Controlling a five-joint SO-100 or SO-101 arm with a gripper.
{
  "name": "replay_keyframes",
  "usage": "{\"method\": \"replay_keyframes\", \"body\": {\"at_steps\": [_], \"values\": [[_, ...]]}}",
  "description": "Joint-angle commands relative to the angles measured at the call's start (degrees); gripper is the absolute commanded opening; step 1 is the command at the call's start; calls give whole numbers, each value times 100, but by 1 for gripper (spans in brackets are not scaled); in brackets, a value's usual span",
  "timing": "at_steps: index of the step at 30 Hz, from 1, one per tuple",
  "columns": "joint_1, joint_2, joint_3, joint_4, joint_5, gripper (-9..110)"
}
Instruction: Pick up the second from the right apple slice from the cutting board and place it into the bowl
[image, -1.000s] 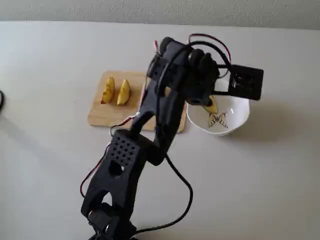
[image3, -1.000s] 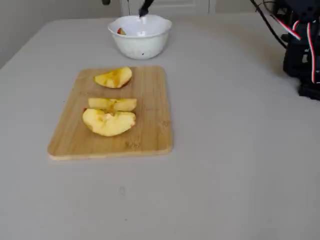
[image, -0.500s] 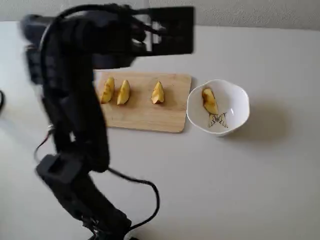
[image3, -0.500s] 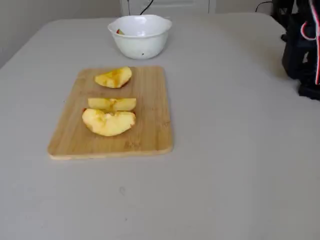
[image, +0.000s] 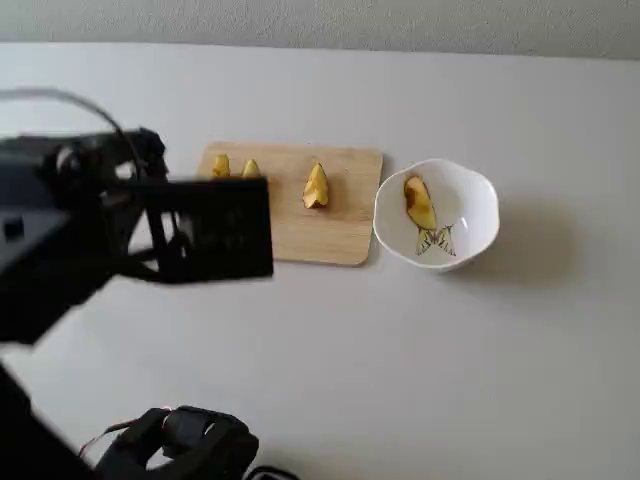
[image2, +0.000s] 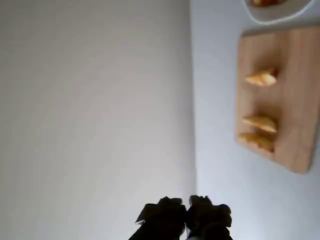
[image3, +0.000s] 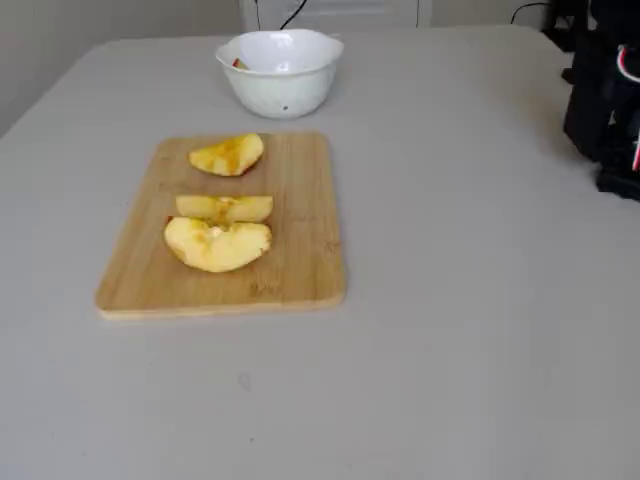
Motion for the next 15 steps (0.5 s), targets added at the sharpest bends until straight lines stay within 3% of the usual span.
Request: {"method": "replay_keyframes", "body": {"at_steps": [1,9,15], "values": [[475,2900,4078,-1652,-668,0],[1230,4377,7559,-2856,-1107,0],[1257,4447,8938,-2979,-1160,0]]}}
